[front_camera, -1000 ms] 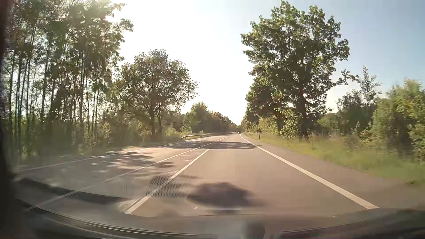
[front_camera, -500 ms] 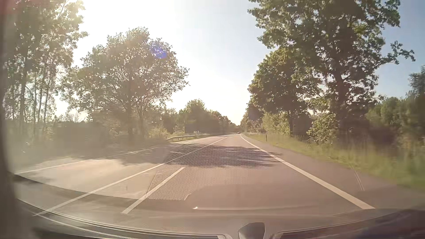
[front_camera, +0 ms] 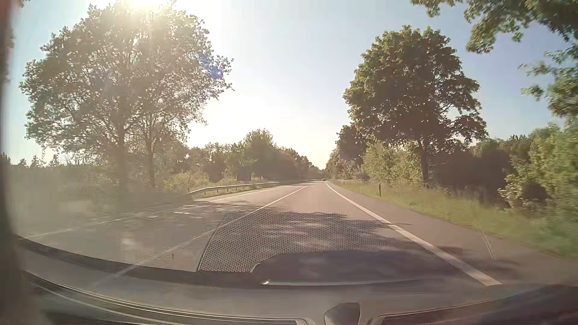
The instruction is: Follow the waypoints while adhering to traffic rules and regulations
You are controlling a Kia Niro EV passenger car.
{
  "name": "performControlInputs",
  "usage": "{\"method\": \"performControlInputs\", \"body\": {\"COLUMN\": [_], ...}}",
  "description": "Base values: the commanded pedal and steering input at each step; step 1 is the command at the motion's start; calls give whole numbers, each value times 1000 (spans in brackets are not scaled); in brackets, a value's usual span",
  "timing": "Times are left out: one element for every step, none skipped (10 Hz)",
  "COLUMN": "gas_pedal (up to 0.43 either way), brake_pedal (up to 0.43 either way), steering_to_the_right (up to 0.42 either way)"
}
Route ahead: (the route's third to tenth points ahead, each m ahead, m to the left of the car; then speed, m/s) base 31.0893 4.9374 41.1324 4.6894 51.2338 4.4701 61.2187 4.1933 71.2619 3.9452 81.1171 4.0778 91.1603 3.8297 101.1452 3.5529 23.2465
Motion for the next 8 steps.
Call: {"method": "performControlInputs", "body": {"gas_pedal": [409,409,409,409,409,409,409,421], "brake_pedal": [6,6,6,6,6,6,6,6], "steering_to_the_right": [4,4,4,4,4,4,4,4]}}
